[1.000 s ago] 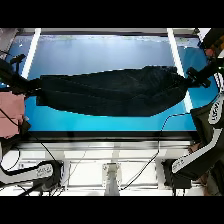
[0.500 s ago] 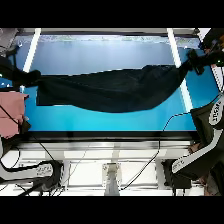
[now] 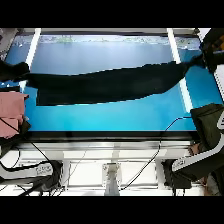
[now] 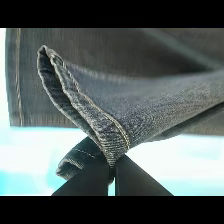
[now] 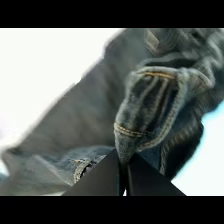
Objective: Fold the clothes and pants, and hang the long-sleeved shirts on hangers.
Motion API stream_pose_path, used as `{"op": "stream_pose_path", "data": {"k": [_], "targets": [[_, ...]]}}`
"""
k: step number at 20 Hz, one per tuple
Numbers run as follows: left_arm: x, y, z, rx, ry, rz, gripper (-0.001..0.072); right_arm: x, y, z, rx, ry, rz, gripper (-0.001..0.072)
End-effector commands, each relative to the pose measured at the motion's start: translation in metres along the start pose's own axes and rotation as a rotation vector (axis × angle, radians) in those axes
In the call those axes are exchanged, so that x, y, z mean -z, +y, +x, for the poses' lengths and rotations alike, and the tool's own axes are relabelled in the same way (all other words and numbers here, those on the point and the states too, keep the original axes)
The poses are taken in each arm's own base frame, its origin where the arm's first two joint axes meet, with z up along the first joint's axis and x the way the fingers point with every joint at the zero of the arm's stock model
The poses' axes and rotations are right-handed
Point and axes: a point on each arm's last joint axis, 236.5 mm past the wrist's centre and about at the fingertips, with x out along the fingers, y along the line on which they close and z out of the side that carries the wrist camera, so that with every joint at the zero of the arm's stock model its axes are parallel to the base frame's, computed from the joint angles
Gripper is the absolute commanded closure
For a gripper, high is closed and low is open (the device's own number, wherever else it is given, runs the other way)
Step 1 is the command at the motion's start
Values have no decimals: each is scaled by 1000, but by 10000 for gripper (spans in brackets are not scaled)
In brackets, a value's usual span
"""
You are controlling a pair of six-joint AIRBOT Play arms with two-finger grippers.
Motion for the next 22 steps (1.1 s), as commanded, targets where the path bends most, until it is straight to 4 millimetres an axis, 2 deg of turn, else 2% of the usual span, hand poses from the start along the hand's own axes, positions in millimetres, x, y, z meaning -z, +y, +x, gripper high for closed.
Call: {"op": "stream_pose_path", "data": {"k": [1,4,7,9,11,13,15,19,22], "targets": [[48,14,21,-29,166,-16,700,48,-48,-11,84,138,-1,665],[97,29,39,-77,289,-18,699,83,-74,-17,81,186,31,664],[138,49,44,-157,375,-3,700,109,-94,-21,102,218,44,664],[163,70,45,-240,430,21,700,121,-124,-26,188,247,77,664],[178,88,48,-310,468,36,700,122,-155,-33,285,238,101,664],[169,97,54,-340,425,54,700,109,-171,-38,323,175,111,664],[153,97,61,-338,353,64,700,100,-174,-37,329,135,109,664],[150,77,69,-253,327,37,699,99,-164,-30,317,140,88,661],[151,78,68,-255,331,32,677,99,-164,-29,323,144,82,660]]}}
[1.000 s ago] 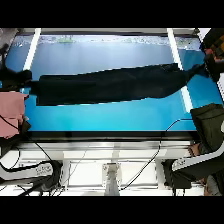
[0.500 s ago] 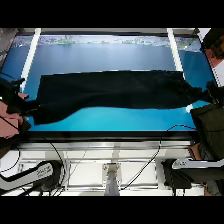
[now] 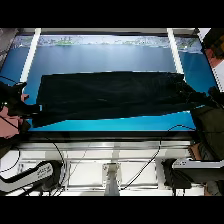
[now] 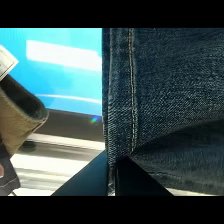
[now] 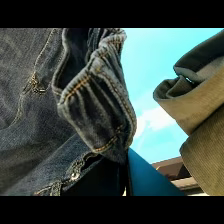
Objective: Fold the clothes and pants, and hang the long-sleeved shirts on hangers.
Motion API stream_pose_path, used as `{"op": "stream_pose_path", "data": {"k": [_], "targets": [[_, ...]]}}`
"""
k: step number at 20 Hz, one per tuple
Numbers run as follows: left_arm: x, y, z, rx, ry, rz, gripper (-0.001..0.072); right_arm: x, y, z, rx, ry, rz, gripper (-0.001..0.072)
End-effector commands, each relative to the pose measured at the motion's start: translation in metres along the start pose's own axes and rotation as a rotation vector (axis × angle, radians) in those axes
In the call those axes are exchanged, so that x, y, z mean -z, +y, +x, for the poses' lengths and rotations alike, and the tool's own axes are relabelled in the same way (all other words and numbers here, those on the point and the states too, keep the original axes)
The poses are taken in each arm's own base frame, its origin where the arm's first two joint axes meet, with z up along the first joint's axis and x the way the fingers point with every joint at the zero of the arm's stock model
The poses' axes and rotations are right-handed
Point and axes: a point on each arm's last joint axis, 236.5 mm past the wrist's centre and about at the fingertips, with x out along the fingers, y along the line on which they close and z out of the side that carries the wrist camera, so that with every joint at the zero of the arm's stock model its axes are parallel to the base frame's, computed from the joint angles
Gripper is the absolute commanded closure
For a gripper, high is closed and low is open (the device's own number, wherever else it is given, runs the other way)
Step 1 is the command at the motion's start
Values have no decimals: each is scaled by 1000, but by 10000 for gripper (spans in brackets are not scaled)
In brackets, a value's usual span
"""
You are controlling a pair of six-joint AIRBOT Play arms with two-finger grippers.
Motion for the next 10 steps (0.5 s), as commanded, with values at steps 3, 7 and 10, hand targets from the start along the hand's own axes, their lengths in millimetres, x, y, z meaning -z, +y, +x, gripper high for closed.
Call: {"op": "stream_pose_path", "data": {"k": [3,7,10], "targets": [[4,1,1,-5,15,-11,539,13,-17,0,76,54,15,661],[4,4,0,-14,17,-25,539,24,-31,-3,137,98,23,661],[4,3,0,-14,17,-25,538,19,-25,-2,117,78,43,651]]}}
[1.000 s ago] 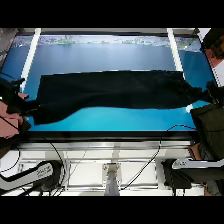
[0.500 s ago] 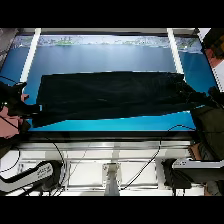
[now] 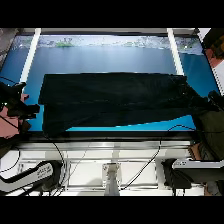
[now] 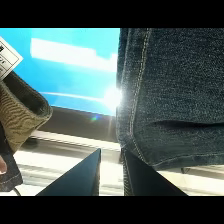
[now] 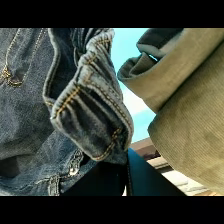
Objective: Fold the clothes and pants, and hang the long-sleeved shirts on hangers.
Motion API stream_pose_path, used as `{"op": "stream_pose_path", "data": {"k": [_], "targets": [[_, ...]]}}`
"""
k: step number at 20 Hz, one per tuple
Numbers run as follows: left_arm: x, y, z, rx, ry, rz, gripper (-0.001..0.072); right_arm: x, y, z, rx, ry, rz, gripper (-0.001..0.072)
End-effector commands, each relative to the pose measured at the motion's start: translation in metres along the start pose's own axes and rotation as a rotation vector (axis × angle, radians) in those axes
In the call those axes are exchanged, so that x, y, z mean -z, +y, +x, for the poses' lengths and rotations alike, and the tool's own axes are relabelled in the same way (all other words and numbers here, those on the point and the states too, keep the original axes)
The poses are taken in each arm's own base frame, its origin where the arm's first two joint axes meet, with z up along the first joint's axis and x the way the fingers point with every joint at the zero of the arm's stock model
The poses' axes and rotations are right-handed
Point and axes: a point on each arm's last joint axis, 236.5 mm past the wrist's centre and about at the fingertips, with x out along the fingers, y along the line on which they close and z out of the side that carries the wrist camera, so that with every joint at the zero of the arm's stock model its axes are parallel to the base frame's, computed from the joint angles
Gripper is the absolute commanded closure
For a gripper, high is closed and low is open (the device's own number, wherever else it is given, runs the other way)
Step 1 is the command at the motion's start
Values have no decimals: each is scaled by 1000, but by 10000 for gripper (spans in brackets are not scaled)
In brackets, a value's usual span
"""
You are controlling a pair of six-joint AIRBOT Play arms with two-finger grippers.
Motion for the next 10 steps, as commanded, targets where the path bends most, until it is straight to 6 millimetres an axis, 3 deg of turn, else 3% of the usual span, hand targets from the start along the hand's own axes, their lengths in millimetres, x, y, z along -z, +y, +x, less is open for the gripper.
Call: {"op": "stream_pose_path", "data": {"k": [1,2,3,4,5,7,10], "targets": [[1,1,0,-4,3,-1,530,-2,1,0,-3,-11,45,630],[-1,3,0,-13,-6,0,474,-6,1,0,-3,-25,54,540],[-4,5,0,-18,-17,0,472,-8,1,0,-3,-36,54,419],[-7,6,0,-19,-29,-2,474,-10,2,0,-8,-41,54,351],[-9,5,0,-12,-42,-9,490,-11,4,-1,-16,-48,54,352],[-16,2,0,25,-74,-33,698,-21,7,-8,-24,-89,49,352],[-32,-12,-7,141,-158,-88,698,-52,15,-53,-17,-239,17,353]]}}
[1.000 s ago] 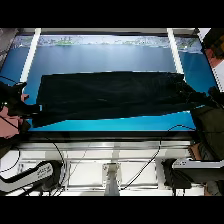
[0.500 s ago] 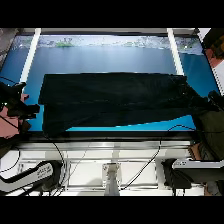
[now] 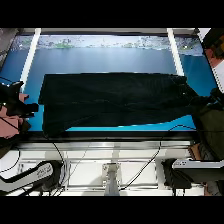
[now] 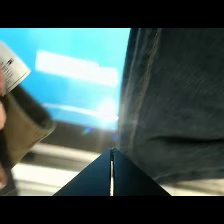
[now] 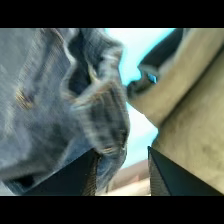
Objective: Fold the clothes and pants, and hang the long-sleeved shirts on hangers.
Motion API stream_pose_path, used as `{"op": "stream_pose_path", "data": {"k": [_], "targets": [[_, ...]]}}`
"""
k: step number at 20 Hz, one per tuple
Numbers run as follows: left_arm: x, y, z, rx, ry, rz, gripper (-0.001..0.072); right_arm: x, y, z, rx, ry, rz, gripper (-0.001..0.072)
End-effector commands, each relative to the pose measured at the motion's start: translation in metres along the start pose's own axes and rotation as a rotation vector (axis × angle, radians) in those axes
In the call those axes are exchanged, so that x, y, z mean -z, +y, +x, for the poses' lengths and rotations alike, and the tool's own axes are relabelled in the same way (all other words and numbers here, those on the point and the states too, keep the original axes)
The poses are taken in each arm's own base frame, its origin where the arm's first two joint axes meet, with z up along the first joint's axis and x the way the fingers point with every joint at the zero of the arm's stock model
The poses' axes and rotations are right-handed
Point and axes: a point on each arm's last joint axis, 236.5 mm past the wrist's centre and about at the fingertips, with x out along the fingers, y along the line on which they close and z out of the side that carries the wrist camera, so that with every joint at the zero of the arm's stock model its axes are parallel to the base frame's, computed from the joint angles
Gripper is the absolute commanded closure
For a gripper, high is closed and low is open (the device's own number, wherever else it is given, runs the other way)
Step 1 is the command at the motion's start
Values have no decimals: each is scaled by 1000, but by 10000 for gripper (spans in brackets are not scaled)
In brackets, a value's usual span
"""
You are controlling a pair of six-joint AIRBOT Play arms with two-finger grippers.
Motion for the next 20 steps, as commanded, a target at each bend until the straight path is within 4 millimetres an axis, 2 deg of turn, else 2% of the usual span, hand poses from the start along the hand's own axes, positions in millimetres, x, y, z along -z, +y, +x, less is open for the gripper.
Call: {"op": "stream_pose_path", "data": {"k": [1,3,4,6,9,11,13,14,15,16,17,20], "targets": [[-21,-23,-9,165,-119,-39,698,-37,12,-44,-5,-163,-16,354],[-24,-36,-19,276,-207,-59,698,-53,19,-71,-10,-244,-5,355],[-16,-35,-19,300,-223,-89,699,-56,23,-77,-18,-261,-11,355],[17,-31,-6,336,-193,-189,699,-56,29,-76,-45,-260,-12,356],[65,-52,18,464,-163,-353,699,-60,40,-78,-92,-278,-15,357],[88,-62,29,500,-143,-440,698,-65,47,-80,-123,-300,-16,356],[100,-67,33,514,-109,-578,693,-69,49,-81,-129,-314,-24,356],[101,-69,30,516,-111,-589,625,-70,49,-80,-129,-315,-23,356],[102,-70,27,515,-115,-585,494,-70,49,-79,-129,-312,-23,356],[103,-71,26,519,-108,-602,314,-70,48,-77,-127,-309,-42,356],[109,-76,25,534,-71,-619,234,-71,48,-75,-125,-309,-58,356],[126,-85,26,549,20,-644,234,-75,48,-74,-123,-321,-66,356]]}}
